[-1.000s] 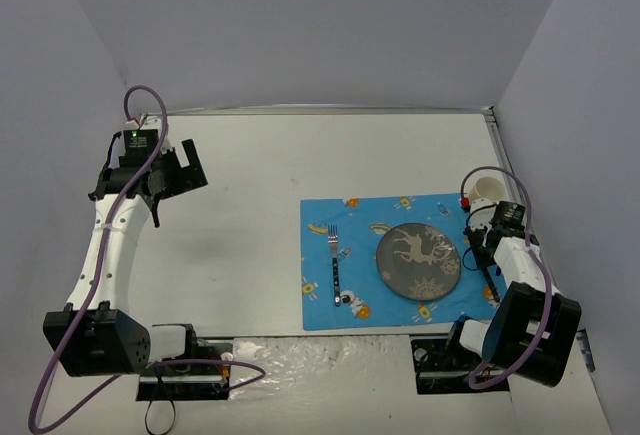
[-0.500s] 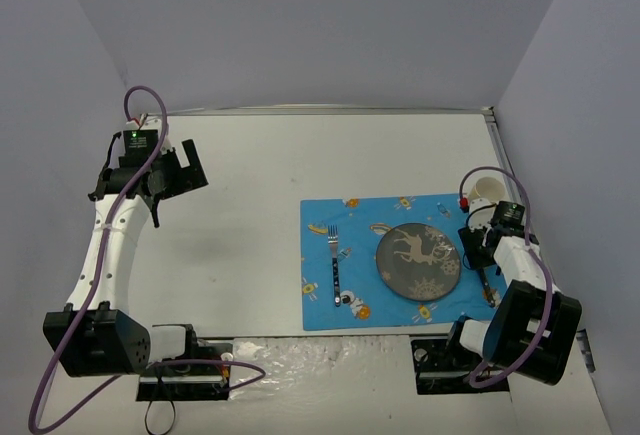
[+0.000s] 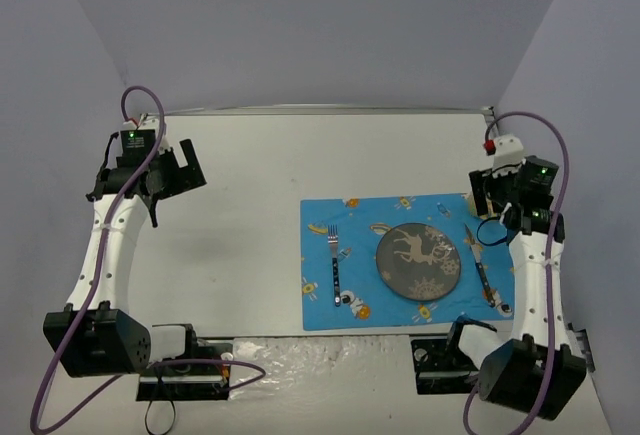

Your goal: Set the dinner table for one person

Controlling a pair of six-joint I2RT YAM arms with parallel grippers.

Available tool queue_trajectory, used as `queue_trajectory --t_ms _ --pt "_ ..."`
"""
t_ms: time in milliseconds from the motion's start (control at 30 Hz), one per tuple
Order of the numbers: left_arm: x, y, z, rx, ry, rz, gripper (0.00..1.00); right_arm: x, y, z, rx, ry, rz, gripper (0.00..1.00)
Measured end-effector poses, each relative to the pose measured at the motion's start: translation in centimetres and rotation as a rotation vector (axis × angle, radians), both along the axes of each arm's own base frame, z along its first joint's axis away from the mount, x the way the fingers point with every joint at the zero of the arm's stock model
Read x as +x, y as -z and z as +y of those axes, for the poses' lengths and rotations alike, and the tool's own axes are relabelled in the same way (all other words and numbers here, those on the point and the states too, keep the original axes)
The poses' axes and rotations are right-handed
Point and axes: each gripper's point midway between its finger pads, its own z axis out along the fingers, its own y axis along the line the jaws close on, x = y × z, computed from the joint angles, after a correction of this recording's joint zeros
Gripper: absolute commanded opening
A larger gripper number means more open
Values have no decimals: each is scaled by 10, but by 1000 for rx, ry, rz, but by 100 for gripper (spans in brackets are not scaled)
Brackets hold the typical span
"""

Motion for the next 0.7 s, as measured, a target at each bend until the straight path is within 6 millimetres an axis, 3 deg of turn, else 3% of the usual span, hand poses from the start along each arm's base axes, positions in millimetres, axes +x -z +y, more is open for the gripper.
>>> queue_trajectory --t_ms 133,233,367,567,700 --pt "1 0 0 0 0 -4 97 -7 -95 19 -5 25 -260 96" --pt "2 0 -1 -4 5 -14 97 -32 -153 33 22 48 -438 98" --pt "-1 -6 -4 -14 17 -42 97 -77 -212 45 90 82 -655 99" --pt "-27 -54 -7 -5 25 -202 97 -146 -253 51 212 113 -895 100" --pt "-65 -91 -6 20 22 -320 97 -188 -257 51 314 115 -1013 100"
